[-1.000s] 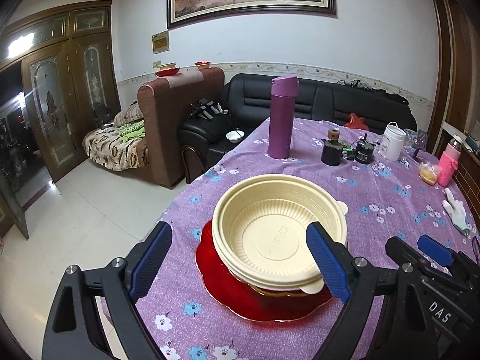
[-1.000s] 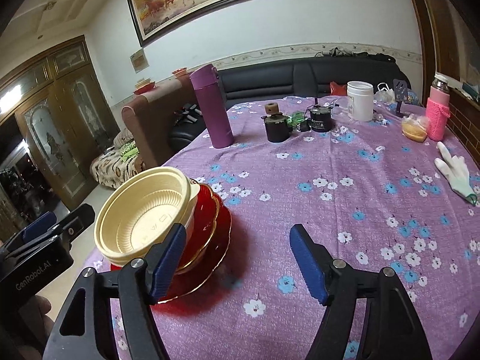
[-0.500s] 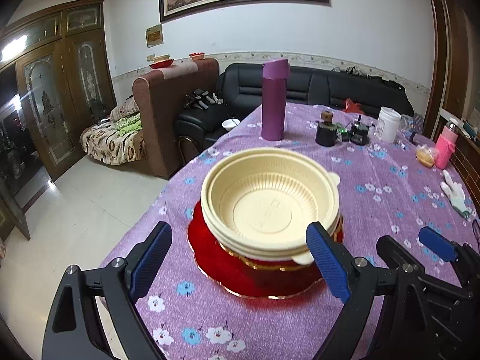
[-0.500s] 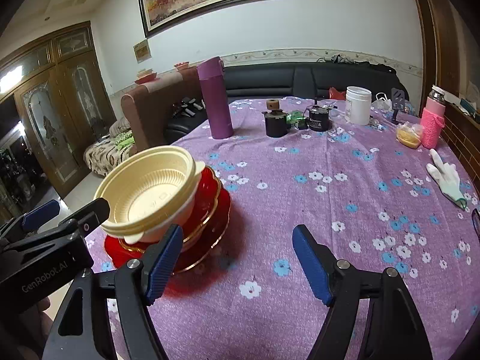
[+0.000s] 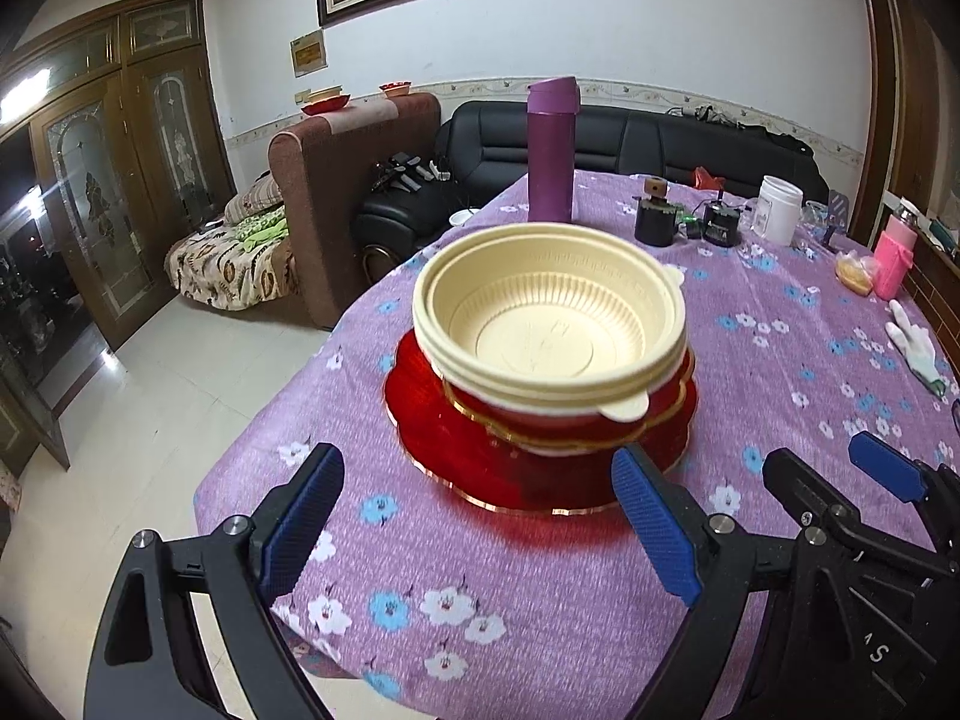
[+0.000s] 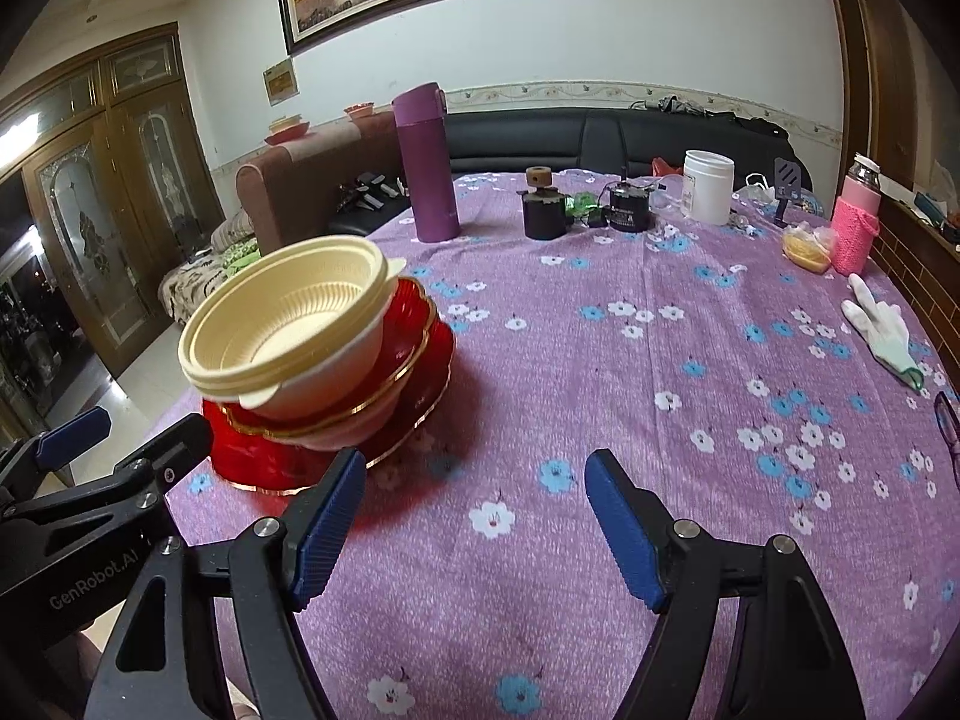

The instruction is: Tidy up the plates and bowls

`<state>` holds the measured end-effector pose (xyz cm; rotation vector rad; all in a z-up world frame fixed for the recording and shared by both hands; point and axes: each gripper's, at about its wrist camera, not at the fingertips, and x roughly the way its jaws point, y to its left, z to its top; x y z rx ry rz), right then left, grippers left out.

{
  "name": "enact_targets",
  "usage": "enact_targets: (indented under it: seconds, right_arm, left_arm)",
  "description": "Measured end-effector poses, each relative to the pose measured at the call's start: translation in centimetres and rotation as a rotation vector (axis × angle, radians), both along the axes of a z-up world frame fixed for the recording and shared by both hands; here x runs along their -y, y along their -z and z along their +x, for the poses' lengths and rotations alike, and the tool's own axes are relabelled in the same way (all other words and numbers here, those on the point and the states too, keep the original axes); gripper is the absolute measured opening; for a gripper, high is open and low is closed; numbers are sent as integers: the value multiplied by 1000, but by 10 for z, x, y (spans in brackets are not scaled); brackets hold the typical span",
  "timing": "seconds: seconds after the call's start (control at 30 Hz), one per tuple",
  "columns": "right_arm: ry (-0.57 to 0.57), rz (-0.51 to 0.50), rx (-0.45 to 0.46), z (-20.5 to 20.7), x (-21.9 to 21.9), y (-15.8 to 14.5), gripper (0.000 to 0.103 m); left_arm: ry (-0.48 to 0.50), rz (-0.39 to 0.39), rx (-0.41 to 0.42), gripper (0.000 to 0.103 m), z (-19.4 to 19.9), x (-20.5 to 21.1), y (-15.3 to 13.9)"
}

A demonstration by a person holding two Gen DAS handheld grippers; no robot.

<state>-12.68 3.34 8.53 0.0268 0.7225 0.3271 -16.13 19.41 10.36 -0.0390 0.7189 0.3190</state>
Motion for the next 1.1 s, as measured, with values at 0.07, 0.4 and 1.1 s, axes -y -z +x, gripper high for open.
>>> enact_targets:
  seconds: [0.07, 0.4, 1.1]
  right_arm:
    - [2, -7, -2, -5, -1, 2, 80]
    - [3, -26, 13, -25, -2, 3, 80]
    - [9, -21, 49, -37, -1, -1, 81]
  left_arm:
    - [-2, 0, -5, 91, -3, 1, 2]
    - [-19, 0, -18, 91, -17, 2, 7]
    - [-29, -22, -2, 91, -24, 0, 7]
